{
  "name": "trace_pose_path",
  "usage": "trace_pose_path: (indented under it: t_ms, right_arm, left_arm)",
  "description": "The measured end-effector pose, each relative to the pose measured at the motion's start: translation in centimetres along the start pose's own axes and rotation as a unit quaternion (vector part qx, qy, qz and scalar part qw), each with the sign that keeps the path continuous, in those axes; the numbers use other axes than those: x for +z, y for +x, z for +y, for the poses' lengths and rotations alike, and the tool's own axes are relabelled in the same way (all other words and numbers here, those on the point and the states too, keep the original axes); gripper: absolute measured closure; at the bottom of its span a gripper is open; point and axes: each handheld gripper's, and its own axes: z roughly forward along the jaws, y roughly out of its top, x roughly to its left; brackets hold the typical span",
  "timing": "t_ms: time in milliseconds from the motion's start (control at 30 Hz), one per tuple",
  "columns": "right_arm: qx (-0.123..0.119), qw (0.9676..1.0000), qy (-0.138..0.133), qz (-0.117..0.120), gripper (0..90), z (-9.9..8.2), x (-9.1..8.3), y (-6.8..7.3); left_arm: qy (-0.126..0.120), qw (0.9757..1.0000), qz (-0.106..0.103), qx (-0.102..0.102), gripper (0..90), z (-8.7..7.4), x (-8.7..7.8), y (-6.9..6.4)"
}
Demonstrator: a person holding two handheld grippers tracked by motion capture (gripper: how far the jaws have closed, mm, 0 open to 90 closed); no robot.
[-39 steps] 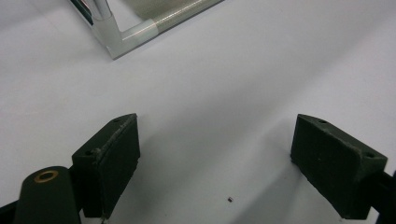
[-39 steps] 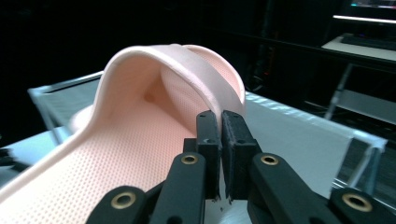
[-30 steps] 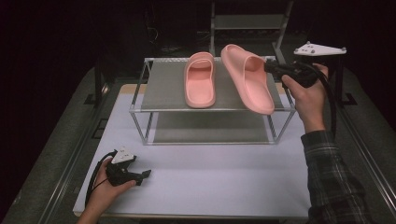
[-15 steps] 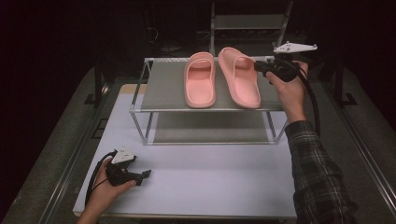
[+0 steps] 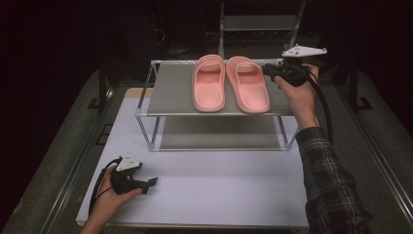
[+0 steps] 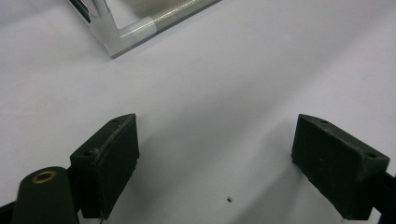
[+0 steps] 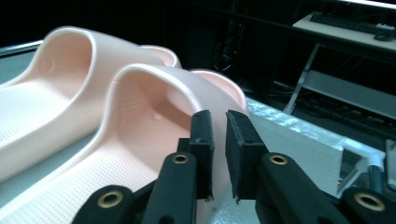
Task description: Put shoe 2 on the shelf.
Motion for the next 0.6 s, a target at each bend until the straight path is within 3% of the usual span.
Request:
trace_pose_path:
  t_ms: [300,600]
  right_arm:
    - [0.008,0.9998,-0.009,0.016,87.2,-0.8,-2.3,0.6]
    - [0.034,0.9988,-0.006,0.035,89.8,-4.5,-4.8,1.9]
  left_arm:
    - [-0.001,1.0000,0.000,0.000,13.8,0.0,0.0,0.0]
    - [-0.001,1.0000,0.001,0.000,13.8,0.0,0.0,0.0]
